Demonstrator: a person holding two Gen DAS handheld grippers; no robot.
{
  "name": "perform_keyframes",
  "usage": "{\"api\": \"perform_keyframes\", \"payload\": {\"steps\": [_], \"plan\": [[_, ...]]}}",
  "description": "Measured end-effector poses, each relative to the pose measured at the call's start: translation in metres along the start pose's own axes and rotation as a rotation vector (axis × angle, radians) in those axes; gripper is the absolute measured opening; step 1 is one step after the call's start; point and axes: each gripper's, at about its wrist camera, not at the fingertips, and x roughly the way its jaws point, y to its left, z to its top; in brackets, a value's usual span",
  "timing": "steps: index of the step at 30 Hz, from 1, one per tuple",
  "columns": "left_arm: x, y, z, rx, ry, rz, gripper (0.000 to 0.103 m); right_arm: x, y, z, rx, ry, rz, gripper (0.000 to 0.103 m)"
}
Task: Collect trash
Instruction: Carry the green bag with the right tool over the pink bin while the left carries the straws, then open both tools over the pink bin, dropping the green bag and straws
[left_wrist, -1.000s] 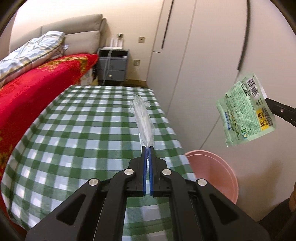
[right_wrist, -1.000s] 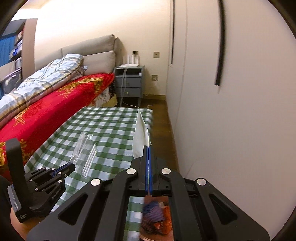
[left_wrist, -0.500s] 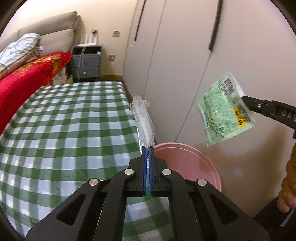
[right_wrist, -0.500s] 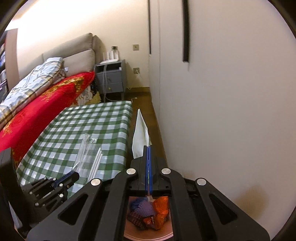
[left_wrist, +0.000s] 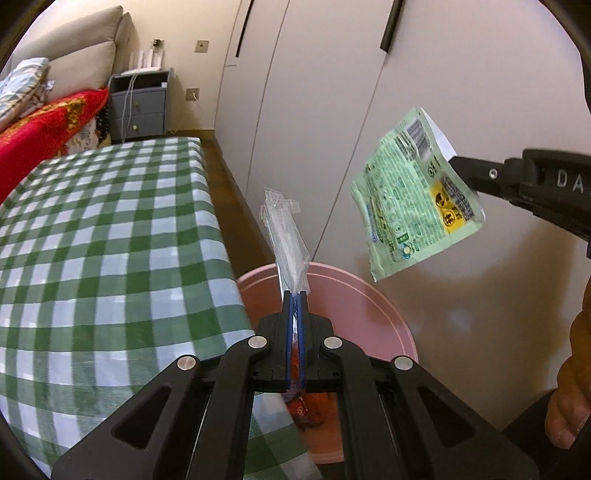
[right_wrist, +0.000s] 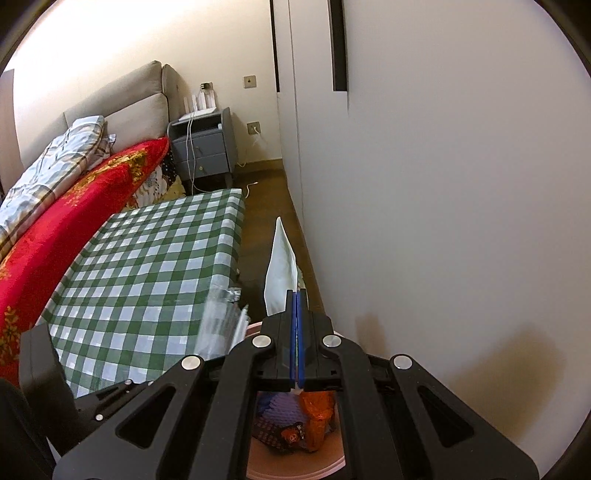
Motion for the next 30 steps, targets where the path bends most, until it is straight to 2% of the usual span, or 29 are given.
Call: {"api": "perform_keyframes", "payload": {"steps": [6,7,10,11,13,21,23,30], "plan": [[0.016,-0.001,-0.004,-0.007,0.052,-0.058,0.002,0.01,0.002,0.0,-0.014,0.018,-0.008,0.001],[0.017,-0.001,-0.005,-0.009,0.057,-0.069,0.006,0.012,0.002,0.0,-0.019,0.019,-0.013,0.002],[0.023,0.003,-0.008,-0.027,0.081,-0.092,0.031,0.015,0.002,0.0,-0.018,0.028,-0.035,0.004],[0.024,0.004,-0.008,-0.036,0.083,-0.095,0.033,0.017,0.001,0.0,-0.011,0.032,-0.035,0.014],[0.024,0.006,-0.009,-0.048,0.09,-0.101,0.033,0.016,0.0,0.0,0.0,0.027,-0.04,0.045],[0.005,0.009,-0.008,-0.011,0.072,-0.072,0.039,0.008,-0.002,0.001,0.013,-0.012,-0.047,0.061],[-0.001,0.013,-0.006,-0.006,0.062,-0.06,0.047,0.002,-0.003,0.001,0.017,-0.031,-0.048,0.066],[-0.043,0.023,-0.003,0.011,-0.006,-0.011,0.06,-0.026,0.004,-0.002,-0.004,-0.102,-0.056,0.09]]}}
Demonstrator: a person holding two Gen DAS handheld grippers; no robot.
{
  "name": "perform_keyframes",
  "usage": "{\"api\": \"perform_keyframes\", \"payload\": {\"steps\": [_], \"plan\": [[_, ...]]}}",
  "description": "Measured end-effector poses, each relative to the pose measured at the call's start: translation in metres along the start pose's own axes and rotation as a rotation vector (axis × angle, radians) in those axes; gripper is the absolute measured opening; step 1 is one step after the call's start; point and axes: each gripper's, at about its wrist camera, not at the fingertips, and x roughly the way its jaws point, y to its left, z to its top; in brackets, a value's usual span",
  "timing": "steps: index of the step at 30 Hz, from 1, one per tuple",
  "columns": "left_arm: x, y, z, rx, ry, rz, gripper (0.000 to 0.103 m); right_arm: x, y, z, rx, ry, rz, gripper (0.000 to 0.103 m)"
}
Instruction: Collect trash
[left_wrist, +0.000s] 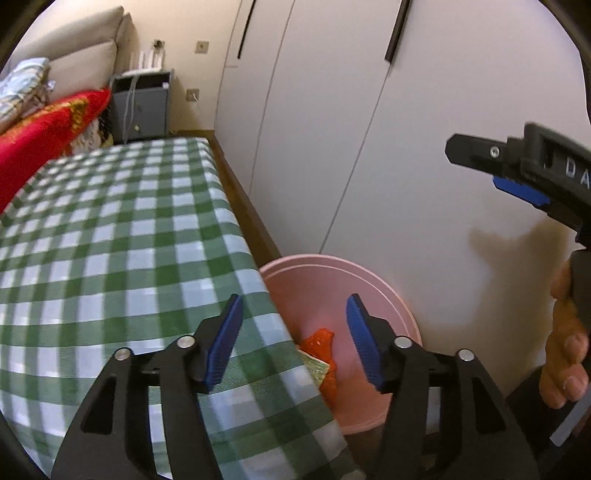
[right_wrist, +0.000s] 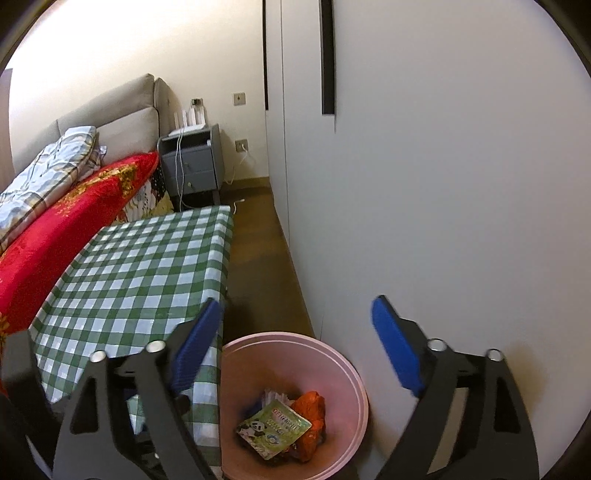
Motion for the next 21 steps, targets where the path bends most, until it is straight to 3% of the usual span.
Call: {"api": "perform_keyframes", "payload": {"steps": [3,5,8,15,21], "plan": [[-0.022,0.004,0.0,0.005,-0.029,0.014,0.068,-0.014,0.003,-0.003,0.007,-0.024,0.005,0.097],[-0.042,0.008,-0.004,0.008,-0.059,0.044,0.08,-0.023,0.004,-0.007,0.022,-0.031,0.015,0.098],[-0.065,0.016,-0.009,0.001,-0.095,0.082,0.09,-0.038,0.009,-0.016,0.035,-0.035,0.038,0.098],[-0.128,0.035,-0.029,-0.02,-0.184,0.197,0.095,-0.075,0.03,-0.04,-0.003,-0.072,0.032,0.098],[-0.161,0.045,-0.054,-0.019,-0.197,0.269,0.095,-0.096,0.049,-0.07,-0.018,-0.046,0.018,0.098]]}}
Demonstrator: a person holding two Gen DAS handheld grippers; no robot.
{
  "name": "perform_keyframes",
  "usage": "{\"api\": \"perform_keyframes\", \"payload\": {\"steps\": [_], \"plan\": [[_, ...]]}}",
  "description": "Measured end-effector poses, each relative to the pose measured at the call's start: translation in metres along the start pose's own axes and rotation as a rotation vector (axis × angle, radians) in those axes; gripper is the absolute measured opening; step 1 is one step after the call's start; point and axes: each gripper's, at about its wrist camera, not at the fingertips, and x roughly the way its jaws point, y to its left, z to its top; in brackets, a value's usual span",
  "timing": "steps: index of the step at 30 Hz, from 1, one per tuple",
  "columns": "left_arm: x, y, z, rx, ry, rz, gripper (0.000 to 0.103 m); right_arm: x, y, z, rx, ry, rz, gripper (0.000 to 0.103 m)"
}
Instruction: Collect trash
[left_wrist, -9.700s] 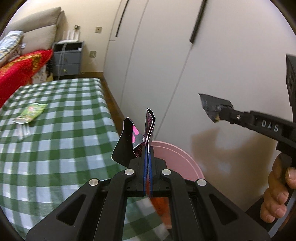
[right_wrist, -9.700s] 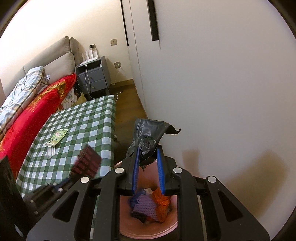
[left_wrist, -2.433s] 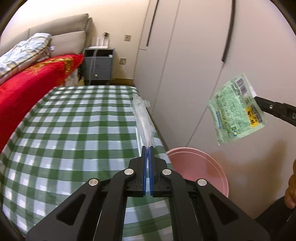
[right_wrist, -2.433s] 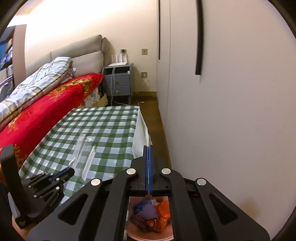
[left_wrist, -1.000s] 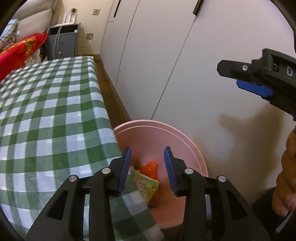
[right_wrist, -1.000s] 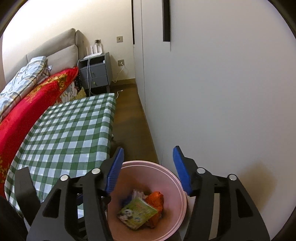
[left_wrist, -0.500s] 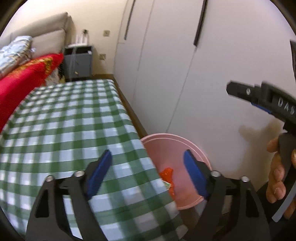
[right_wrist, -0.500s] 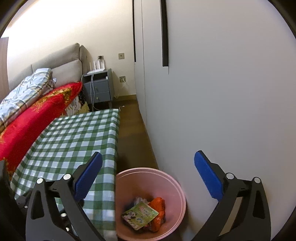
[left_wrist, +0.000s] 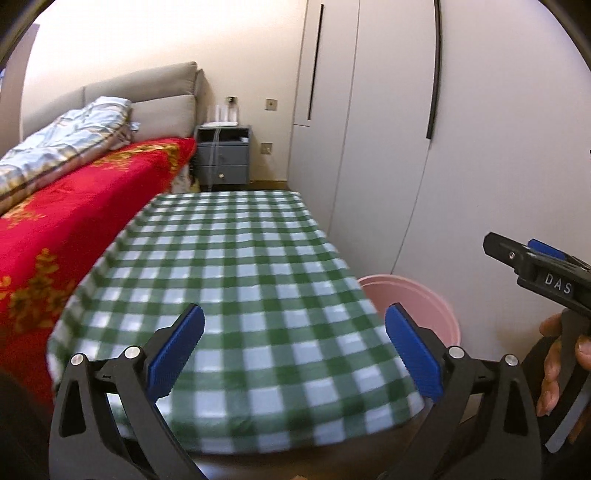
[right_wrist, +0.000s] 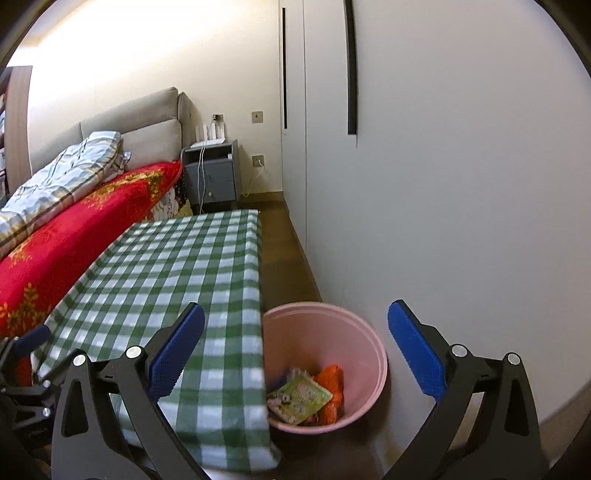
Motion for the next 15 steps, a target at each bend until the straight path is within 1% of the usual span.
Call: {"api": "perform_keyframes", "payload": {"steps": [4,7,11,15], "plan": [[-0.02,0.012,-0.019,-0.002,0.018,0.02,0.095,-0.012,0.012,-0.019,-0.01,0.022,-0.013,0.098],[-0.027,0.019,-0.029,-0.016,0.024,0.047,0.095,-0.018,0.021,-0.033,-0.014,0.04,-0.008,0.098],[-0.018,0.028,-0.034,-0.03,0.028,0.094,0.095,-0.014,0.037,-0.045,-0.047,0.077,0.007,0.098],[-0.005,0.036,-0.039,-0.073,0.068,0.098,0.095,-0.008,0.04,-0.046,-0.053,0.086,0.0,0.098]]}}
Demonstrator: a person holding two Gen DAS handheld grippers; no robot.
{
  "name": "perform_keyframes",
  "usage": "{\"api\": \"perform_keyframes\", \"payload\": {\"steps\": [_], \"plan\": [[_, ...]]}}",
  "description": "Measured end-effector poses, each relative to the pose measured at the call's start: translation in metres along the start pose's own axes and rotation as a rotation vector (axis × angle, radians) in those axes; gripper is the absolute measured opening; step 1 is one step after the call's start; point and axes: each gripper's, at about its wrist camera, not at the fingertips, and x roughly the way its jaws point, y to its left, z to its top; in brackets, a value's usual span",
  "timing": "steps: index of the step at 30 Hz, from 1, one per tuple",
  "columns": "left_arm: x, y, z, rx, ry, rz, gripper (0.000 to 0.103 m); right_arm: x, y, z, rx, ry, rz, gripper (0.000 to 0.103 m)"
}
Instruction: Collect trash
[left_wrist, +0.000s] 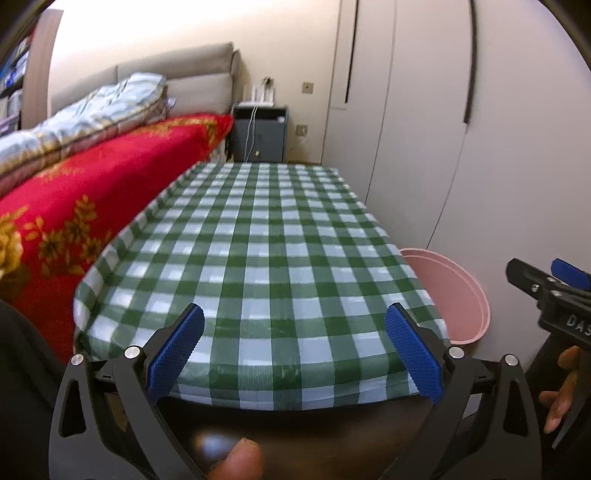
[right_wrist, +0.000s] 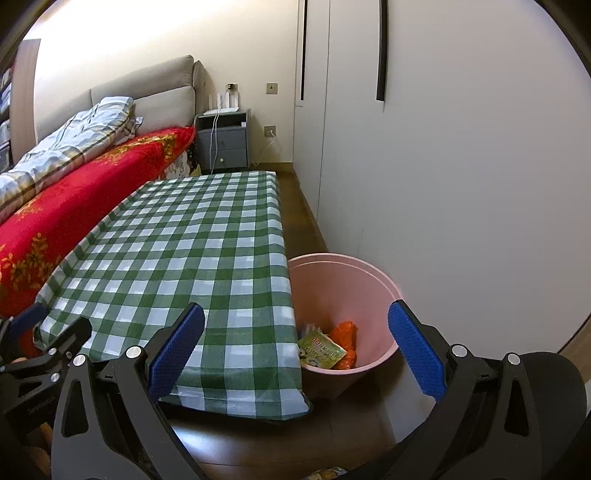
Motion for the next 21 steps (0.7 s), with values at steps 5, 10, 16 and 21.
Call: {"api": "perform_keyframes", "payload": {"steps": [5,10,16,21], "plan": [[0.0071,0.0031,-0.0016,-0.015,0.009,0.017,0.095,0.0064,0.0012,-0.0012,0.002,0.018,-0.006,0.098],[0.0095,0.0009,-0.0029,-0.01,0.01,0.016,0.095,0.0075,0.0032,-0.002,-0.009,0.021,-0.005,0.098],[0.0096,0.0002,-0.0027,-0.008,0.008,0.011,0.095,0.0093,0.0055,-0.0025,-0.013,0.028,-0.007,0.098],[0.0088,0.0004,-0.0023,-0.007,0.006,0.007,0.095,0.0104,0.0054,-0.003,-0.012,0.03,-0.007,0.098]]}}
